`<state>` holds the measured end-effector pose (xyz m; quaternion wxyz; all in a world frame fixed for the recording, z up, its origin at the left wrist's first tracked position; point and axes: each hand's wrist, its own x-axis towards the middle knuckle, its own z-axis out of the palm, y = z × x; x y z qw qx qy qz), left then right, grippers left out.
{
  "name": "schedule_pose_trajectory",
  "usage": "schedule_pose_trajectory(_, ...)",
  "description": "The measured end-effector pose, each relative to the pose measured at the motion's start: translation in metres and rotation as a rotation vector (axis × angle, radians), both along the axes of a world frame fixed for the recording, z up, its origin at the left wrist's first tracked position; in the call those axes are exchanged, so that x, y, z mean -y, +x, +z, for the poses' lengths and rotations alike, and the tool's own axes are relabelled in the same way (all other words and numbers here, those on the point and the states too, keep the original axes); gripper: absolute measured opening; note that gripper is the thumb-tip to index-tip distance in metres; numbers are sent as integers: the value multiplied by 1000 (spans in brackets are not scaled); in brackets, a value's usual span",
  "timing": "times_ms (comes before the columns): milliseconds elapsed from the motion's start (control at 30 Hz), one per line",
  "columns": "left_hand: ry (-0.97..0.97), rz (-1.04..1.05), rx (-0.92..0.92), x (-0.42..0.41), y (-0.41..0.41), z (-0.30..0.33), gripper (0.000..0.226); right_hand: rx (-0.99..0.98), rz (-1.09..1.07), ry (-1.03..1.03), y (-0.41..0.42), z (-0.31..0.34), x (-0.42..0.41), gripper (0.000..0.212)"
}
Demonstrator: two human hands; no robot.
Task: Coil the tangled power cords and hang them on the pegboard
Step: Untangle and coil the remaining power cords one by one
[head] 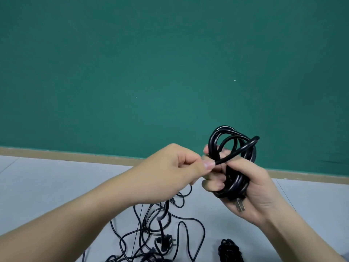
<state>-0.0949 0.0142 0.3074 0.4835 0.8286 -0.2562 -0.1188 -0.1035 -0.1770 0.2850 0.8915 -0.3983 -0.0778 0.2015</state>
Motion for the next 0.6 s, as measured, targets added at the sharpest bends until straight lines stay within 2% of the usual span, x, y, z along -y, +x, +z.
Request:
schedule_pose_trajectory(200, -52, 102, -17, 8, 0, -12, 53, 11, 52, 30, 1, -1, 1, 51)
schedule_pose_trajectory(433, 80, 81, -106, 14, -4, -22, 58, 36, -87, -261, -5, -2, 1, 40)
schedule_pose_trajectory(600, 60, 5, -201, 21, -9, -25, 58, 94, -121, -426, -12, 3, 3, 23)
